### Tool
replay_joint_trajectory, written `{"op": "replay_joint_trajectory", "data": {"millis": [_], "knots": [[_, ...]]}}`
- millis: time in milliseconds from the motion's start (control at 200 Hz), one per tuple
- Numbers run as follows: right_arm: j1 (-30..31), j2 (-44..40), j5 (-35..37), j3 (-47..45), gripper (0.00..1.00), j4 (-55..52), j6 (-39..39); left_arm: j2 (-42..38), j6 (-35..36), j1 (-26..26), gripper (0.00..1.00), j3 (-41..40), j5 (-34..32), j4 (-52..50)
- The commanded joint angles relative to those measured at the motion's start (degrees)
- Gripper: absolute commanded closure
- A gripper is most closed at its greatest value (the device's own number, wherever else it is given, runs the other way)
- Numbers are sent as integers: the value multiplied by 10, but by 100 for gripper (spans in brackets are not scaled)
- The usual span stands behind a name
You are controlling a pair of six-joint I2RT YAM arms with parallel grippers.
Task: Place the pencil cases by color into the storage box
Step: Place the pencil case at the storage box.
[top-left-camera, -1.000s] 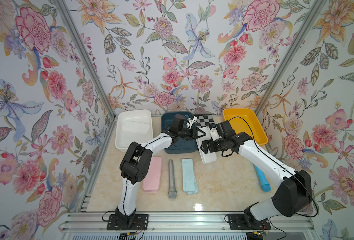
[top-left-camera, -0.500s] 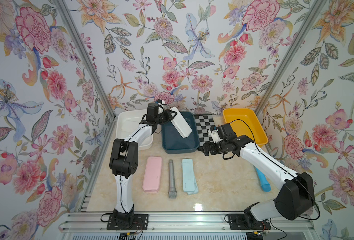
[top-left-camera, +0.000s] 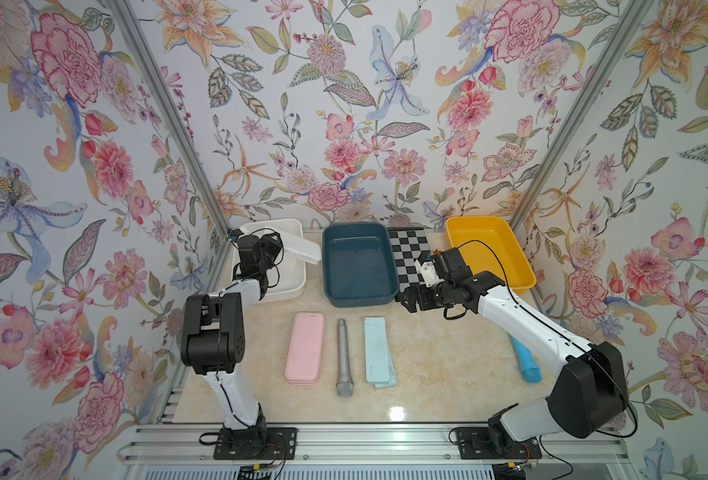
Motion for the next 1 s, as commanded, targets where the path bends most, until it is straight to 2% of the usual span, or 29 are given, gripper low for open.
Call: {"op": "replay_joint_trajectory", "data": {"millis": [0, 385, 730, 995], "knots": [[1, 17, -13, -8, 0, 10, 1, -39, -36, 4, 70, -30, -36, 95], [7, 28, -13, -7, 0, 10, 3, 32, -181, 66, 69, -104, -60, 267], [10, 38, -14, -3, 0, 15, 6, 102, -219, 71, 69, -64, -24, 278], [15, 49, -17, -7, 0, 25, 13, 129, -250, 71, 55, -43, -10, 268]]}}
